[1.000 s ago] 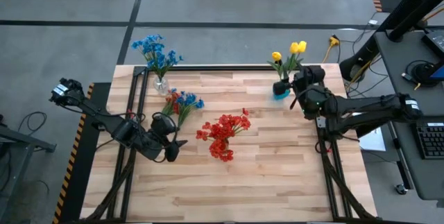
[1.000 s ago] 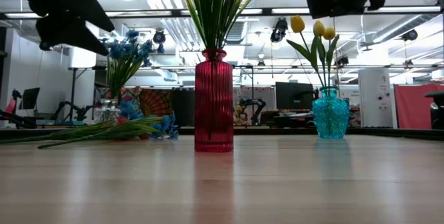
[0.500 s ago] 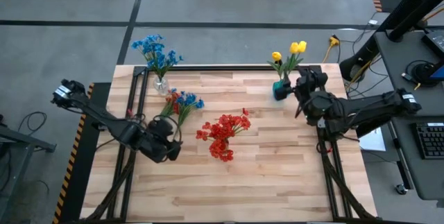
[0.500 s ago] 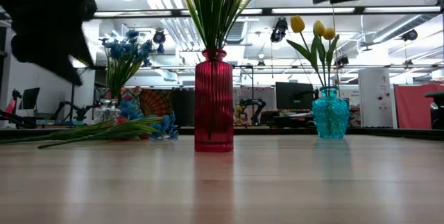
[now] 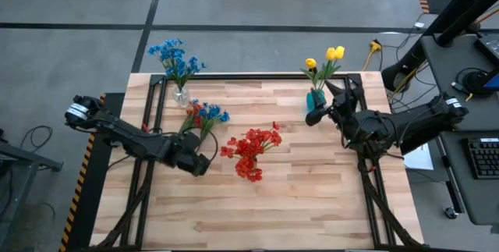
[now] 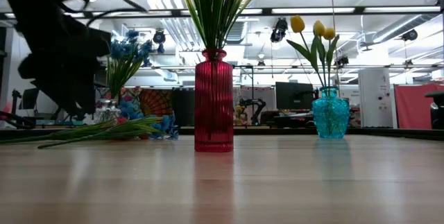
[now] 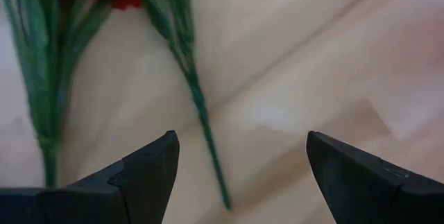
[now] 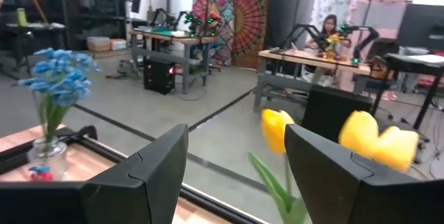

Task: Sort flowers into vase by color
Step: Put the blue flowers into the transparent vase

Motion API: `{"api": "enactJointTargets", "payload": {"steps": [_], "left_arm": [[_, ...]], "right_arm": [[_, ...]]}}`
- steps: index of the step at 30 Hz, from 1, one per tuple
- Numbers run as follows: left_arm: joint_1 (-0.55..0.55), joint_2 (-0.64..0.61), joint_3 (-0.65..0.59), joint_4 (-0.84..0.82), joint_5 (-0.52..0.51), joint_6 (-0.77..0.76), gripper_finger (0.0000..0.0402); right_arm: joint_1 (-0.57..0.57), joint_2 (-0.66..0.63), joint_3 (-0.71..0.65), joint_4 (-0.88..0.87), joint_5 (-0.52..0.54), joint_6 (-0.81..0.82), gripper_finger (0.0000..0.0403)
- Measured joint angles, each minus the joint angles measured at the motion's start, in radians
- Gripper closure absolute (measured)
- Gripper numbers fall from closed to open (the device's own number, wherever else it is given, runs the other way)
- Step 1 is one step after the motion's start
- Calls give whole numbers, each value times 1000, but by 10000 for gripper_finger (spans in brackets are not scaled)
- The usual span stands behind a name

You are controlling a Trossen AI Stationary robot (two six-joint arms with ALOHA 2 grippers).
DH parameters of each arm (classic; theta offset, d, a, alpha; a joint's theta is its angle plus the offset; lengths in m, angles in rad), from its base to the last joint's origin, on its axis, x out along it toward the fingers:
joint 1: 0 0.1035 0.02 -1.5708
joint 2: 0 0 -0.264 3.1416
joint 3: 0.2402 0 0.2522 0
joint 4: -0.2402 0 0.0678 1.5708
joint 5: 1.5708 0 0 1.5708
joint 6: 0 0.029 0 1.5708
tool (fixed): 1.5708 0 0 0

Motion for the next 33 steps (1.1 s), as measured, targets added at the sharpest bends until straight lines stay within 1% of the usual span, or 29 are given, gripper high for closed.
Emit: {"api": "enactJointTargets", "payload": {"steps": [3, 7, 12, 17, 20, 24, 33], "left_arm": [[48, 28, 0, 1, 2, 55, 104], [92, 63, 0, 2, 15, 114, 104], [118, 110, 0, 17, 17, 133, 110], [138, 171, 0, 48, 11, 134, 134], [156, 210, 0, 55, 10, 134, 157], [173, 242, 2, 62, 9, 134, 199], [172, 241, 1, 79, 7, 133, 327]], "right_arm": [[16, 49, 48, -13, -1, -6, 172], [19, 107, 141, -145, 0, 14, 172], [19, 160, 275, -414, 1, 159, 173], [19, 204, 360, -670, 1, 347, 172], [19, 222, 376, -747, -1, 412, 172], [19, 231, 374, -756, -14, 430, 172], [19, 234, 355, -755, -25, 447, 172]]}}
